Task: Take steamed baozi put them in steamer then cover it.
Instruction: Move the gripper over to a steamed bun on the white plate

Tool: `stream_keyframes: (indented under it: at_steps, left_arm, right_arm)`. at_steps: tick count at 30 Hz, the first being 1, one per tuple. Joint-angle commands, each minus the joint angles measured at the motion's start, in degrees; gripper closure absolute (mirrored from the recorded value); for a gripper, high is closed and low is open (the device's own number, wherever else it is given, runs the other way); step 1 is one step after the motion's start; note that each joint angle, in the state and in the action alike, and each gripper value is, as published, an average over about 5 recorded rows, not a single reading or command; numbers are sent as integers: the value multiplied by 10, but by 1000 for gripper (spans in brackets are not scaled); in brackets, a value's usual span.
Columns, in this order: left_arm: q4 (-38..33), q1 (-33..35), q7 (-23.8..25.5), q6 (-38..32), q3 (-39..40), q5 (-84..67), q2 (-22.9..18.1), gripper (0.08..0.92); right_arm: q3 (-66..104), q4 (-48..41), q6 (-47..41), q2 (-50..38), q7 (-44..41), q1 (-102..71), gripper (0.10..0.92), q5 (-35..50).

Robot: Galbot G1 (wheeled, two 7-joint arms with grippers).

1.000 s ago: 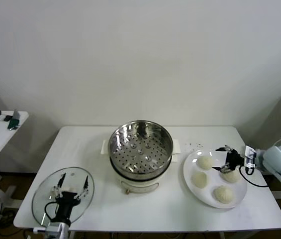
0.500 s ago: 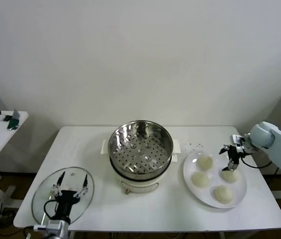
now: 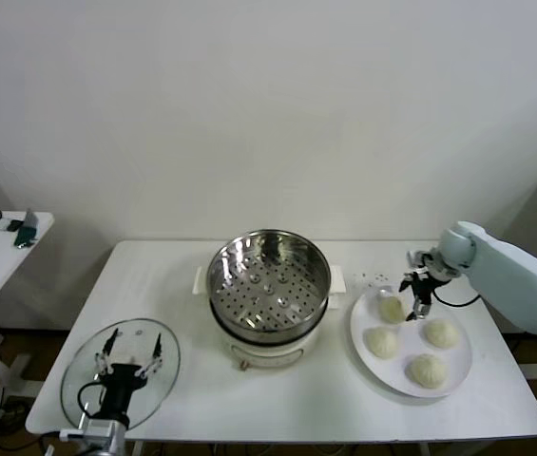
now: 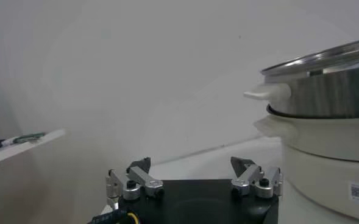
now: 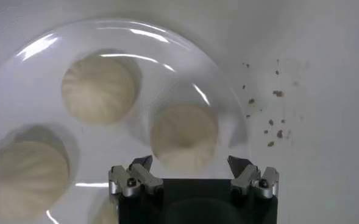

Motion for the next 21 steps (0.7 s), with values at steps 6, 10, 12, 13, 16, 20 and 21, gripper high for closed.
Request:
stream_keyframes:
  at_steps: [6,10,12,13,16,20,21]
  left_arm:
    - [3,-3,0,1,-3,0,2,177]
    - [4,-3,-1,2,-3,0,2,177]
    - [4,-3,-1,1,-4,0,2,177]
    - [5,-3,-1,1,-4,0,2,177]
    - [5,-3,-1,1,-5,-1,2,177]
    - [6,-2,-1,1,-7,-2,2,177]
    - [6,-2,-1,1,-7,-3,3,177]
  right_arm:
    - [-35,-38,2,46,-11,14,203,3]
    - [-36,-35,2,47,-11,12,203,5]
    - [-37,-35,2,47,-11,12,203,7]
    - [-37,-35,2,47,-11,12,205,7]
    - [-39,-35,3,47,-12,12,226,6]
    - [-40,-32,6,46,-13,12,272,5]
    - [-41,-30,6,44,-13,13,279,5]
